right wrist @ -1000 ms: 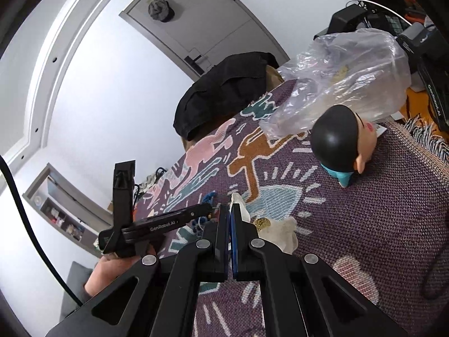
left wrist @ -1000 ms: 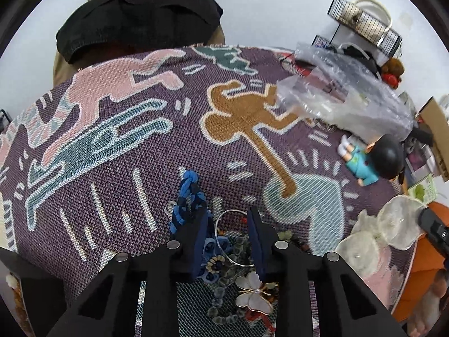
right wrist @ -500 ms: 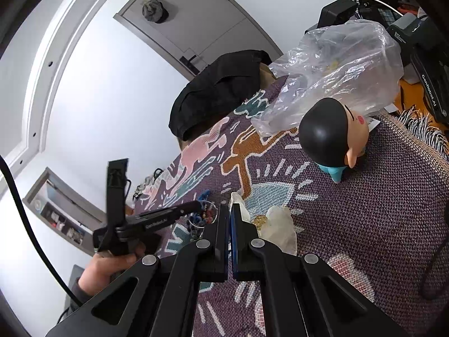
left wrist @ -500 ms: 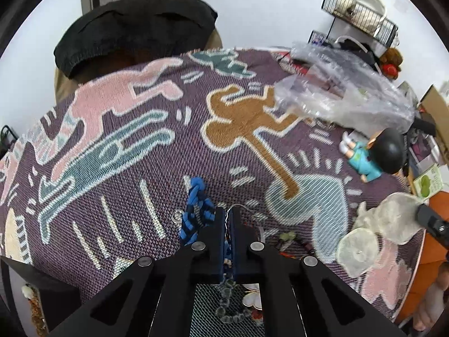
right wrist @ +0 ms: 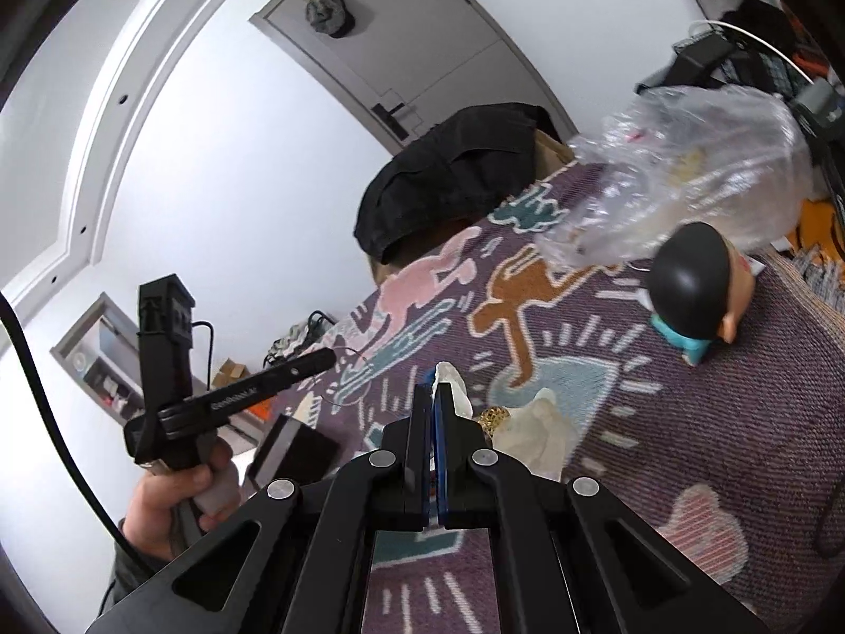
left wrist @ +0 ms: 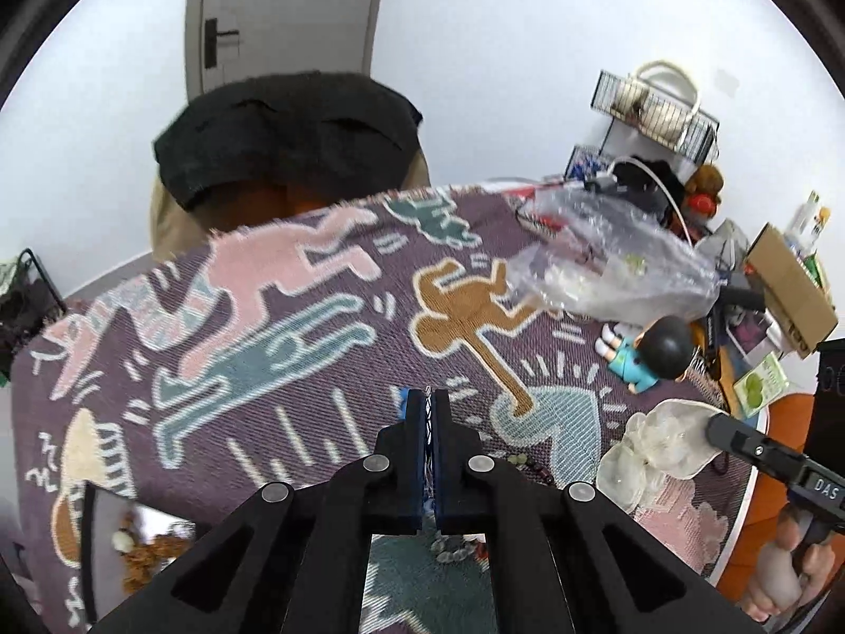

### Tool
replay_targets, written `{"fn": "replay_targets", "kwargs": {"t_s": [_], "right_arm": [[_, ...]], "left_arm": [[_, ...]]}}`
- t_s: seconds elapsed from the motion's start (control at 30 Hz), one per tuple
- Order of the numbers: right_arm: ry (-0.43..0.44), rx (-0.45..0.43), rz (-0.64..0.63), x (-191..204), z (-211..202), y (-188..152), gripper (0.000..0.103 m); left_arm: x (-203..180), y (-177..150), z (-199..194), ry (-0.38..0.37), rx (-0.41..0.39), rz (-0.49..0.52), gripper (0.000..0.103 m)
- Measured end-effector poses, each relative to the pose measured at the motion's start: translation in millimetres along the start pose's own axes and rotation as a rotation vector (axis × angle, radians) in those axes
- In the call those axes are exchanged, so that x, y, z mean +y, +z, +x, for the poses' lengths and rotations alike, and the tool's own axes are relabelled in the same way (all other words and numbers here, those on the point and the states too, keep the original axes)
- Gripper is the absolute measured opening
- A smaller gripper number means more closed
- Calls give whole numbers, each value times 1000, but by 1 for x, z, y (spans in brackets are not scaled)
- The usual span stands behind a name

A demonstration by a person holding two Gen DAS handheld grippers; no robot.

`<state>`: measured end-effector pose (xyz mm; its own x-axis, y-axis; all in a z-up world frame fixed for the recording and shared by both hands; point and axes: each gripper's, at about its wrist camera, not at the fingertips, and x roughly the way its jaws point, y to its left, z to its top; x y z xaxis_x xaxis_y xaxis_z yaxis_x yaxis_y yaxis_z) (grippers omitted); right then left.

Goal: Organize jewelry

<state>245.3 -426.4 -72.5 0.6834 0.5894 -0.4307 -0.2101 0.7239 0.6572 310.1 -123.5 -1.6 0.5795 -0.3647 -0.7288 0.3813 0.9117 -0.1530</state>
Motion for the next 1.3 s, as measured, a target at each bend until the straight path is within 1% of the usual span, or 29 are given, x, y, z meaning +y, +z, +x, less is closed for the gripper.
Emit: {"fn": "replay_targets", "kwargs": {"t_s": [0.23,0.53,0.73,0.93,1.07,1.17,1.2,1.23,1.3], "right_arm": [[28,2,-69,43,8,5,3],[68,14,-151,98,28,9,3],[91,31,-208,134,40,7,3],[110,58,-258,167,59,2,3],[120,81,-283,184,72,-3,3],[131,98,-301,198,81,-7,3],[136,104,-305,202,85,-8,3],[142,112,-310,207,90,-10,3],[149,123,-319,214,97,-12,3]], "left_arm": [[32,-8,-42,32,-59,-37,1],[82,-33,-75,67,-98,-116,1],[111,-53,-83,77,-94,-162,1],[129,-69,-81,79,-74,-191,2],[140,-77,-81,61,-58,-217,3],[146,-84,-84,52,-56,-225,16],[148,-87,-87,55,-63,-227,28],[150,-90,-90,57,-72,-228,45],[154,-94,-95,63,-96,-229,64]]}}
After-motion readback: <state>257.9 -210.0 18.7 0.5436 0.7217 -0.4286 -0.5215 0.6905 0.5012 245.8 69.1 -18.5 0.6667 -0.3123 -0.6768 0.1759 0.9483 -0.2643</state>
